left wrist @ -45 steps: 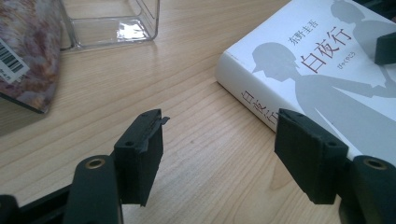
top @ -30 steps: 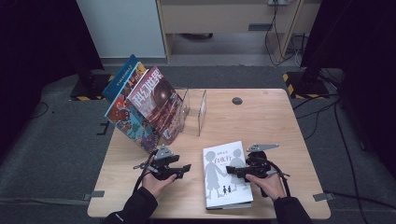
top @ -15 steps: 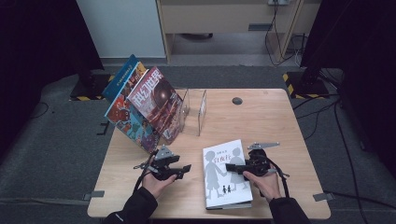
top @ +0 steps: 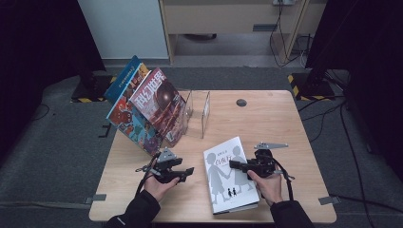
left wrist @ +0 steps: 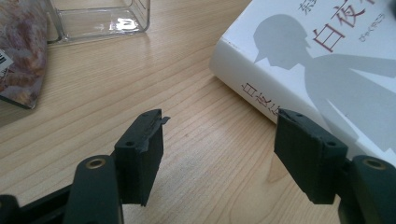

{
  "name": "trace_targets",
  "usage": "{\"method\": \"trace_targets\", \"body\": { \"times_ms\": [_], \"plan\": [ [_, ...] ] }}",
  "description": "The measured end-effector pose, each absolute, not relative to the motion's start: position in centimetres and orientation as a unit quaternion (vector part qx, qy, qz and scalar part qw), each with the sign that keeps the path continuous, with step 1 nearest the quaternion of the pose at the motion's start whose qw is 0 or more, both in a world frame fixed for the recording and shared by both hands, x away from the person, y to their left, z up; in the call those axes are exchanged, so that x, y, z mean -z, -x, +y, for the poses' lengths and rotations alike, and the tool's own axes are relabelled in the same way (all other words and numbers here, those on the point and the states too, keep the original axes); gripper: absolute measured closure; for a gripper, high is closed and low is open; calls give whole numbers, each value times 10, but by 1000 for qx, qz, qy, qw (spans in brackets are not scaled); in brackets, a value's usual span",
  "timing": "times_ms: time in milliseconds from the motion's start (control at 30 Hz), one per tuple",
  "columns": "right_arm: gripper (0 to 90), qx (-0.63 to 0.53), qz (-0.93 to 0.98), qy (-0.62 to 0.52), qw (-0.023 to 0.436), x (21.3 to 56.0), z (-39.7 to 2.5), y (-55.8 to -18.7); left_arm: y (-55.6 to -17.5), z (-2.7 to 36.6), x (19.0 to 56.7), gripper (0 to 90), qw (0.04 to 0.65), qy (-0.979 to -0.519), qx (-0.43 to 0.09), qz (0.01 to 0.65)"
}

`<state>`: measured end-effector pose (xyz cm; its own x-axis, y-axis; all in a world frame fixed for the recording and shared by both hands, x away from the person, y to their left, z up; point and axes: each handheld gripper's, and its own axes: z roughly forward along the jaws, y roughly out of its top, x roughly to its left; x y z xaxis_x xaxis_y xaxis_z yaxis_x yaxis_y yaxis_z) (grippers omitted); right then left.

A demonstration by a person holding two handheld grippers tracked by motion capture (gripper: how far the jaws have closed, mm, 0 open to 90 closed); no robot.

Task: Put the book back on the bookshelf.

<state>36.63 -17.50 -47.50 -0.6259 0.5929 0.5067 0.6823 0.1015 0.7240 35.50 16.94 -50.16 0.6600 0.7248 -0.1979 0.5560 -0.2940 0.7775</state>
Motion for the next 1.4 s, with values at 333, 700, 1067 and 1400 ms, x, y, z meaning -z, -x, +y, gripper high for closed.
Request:
{"method": "trace_targets", "body": {
  "times_ms": [333,700,1067,1400],
  "plan": [
    [801,562,-738,371,-26,451,-173,-352,-353,168,500,328,448,-795,-91,398],
    [795,570,-762,303,-53,441,-182,-335,-349,161,496,338,470,-794,-74,379],
    [795,580,-758,291,-61,441,-186,-328,-343,149,495,329,497,-788,-49,361],
    [796,585,-755,289,-61,441,-189,-326,-341,139,493,319,521,-777,-29,352]
  ]
}}
